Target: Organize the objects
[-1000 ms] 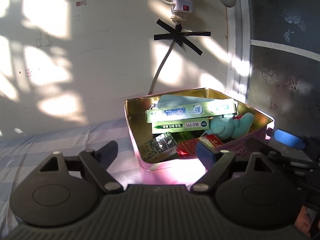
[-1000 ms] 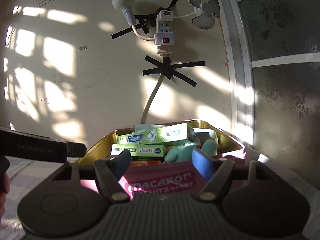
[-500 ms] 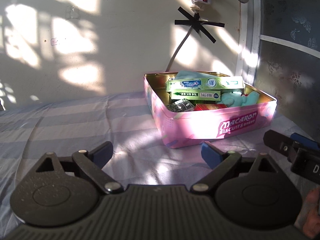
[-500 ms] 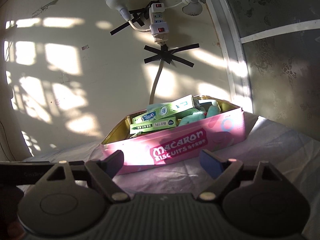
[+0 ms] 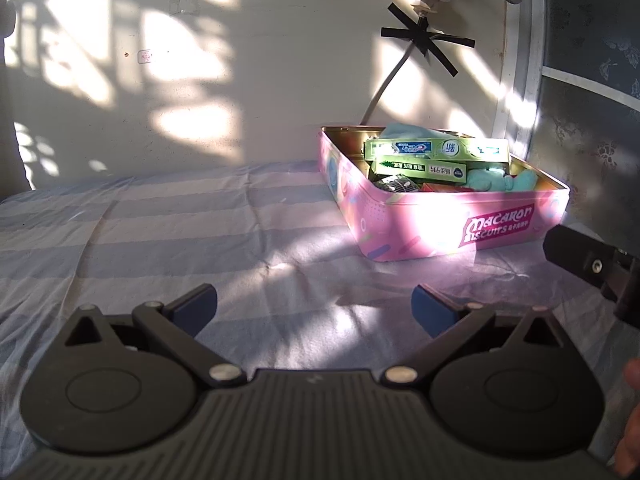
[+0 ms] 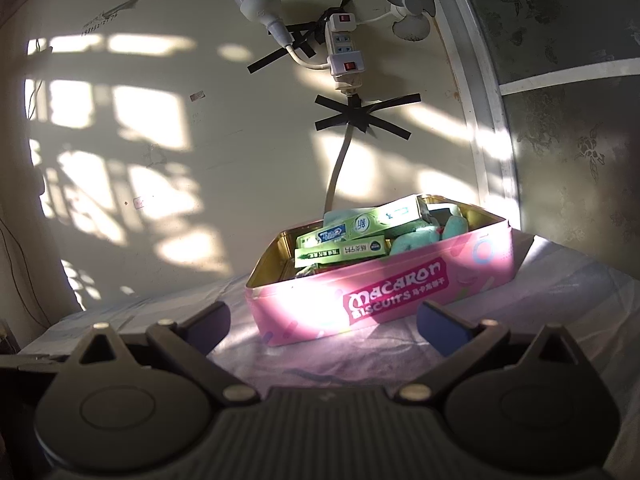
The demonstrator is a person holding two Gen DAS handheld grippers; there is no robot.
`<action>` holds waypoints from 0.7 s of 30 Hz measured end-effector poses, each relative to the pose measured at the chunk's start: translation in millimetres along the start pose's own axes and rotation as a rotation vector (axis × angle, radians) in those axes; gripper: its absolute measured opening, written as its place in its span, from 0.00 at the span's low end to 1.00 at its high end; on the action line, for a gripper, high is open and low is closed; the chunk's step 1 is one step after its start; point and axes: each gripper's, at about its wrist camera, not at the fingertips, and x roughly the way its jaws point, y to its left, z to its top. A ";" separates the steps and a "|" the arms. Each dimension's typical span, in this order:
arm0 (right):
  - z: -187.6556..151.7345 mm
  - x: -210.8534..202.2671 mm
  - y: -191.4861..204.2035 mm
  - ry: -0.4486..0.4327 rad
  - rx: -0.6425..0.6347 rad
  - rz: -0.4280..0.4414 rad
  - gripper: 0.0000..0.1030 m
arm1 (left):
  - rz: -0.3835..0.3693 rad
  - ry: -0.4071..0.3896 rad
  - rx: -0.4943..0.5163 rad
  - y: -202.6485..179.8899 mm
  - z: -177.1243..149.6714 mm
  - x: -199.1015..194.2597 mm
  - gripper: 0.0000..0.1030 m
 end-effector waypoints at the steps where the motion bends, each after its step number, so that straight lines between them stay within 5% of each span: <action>1: -0.6 -0.2 1.0 0.001 -0.001 0.001 1.00 | 0.004 0.002 0.002 0.2 -0.3 -0.5 1.00; 21: -9.7 1.2 11.1 0.032 -0.017 0.009 1.00 | 0.028 -0.004 -0.028 9.6 -1.6 -3.7 1.00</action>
